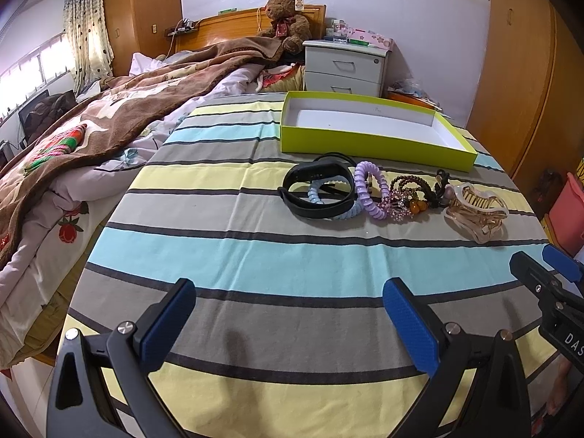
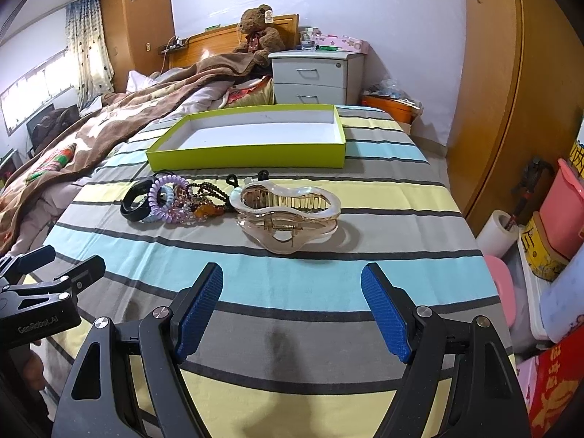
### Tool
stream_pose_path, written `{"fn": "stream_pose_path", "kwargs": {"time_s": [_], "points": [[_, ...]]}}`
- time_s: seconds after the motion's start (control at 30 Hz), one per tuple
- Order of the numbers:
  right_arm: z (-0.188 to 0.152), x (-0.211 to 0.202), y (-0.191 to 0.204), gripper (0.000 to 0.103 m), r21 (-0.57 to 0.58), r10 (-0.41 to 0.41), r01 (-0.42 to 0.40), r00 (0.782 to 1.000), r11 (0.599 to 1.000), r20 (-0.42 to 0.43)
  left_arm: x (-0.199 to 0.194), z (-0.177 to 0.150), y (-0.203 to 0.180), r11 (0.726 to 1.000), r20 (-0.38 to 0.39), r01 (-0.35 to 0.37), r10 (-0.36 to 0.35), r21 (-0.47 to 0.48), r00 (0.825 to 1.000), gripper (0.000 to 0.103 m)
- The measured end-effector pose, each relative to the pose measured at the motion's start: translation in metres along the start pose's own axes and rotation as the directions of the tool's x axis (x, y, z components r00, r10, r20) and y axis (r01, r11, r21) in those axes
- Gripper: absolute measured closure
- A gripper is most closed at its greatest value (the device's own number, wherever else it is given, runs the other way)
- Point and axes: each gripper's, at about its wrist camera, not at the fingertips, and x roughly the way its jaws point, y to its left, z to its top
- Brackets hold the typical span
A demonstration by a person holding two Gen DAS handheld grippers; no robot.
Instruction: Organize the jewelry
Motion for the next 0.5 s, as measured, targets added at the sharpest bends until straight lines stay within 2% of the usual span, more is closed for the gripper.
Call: {"fn": "stream_pose_path", "kwargs": {"time_s": [0.5], "points": [[0.0013, -0.0002, 0.0014, 0.025, 0.003, 0.003, -0.003, 1.000, 1.000, 0.004, -0.0004, 0.0003, 0.0030, 1.000, -0.003, -0.005, 0.005, -0.007, 1.000, 0.000]]}}
